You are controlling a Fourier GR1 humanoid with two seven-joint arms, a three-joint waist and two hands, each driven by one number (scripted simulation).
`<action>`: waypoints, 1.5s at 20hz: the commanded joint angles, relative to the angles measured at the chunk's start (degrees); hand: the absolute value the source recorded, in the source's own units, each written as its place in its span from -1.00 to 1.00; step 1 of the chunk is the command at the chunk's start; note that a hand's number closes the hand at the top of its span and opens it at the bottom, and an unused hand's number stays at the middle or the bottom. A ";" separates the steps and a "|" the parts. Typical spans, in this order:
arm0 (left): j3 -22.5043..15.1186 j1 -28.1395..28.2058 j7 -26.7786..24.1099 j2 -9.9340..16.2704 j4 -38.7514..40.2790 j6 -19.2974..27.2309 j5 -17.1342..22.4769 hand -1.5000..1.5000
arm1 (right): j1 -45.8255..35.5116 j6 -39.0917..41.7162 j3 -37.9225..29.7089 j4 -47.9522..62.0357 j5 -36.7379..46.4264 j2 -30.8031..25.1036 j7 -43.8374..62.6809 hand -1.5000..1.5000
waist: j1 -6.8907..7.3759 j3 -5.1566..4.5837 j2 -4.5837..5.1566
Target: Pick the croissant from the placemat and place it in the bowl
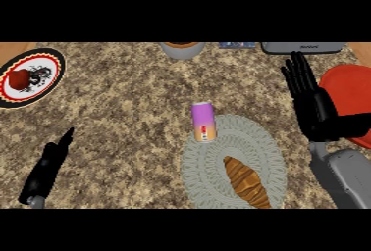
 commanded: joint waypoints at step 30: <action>0.79 -16.78 -0.17 -5.61 -14.20 7.02 -3.27 0.00 | -21.41 55.49 21.01 6.85 30.46 -18.22 -35.33 -1.00 | 3.20 -0.99 -1.08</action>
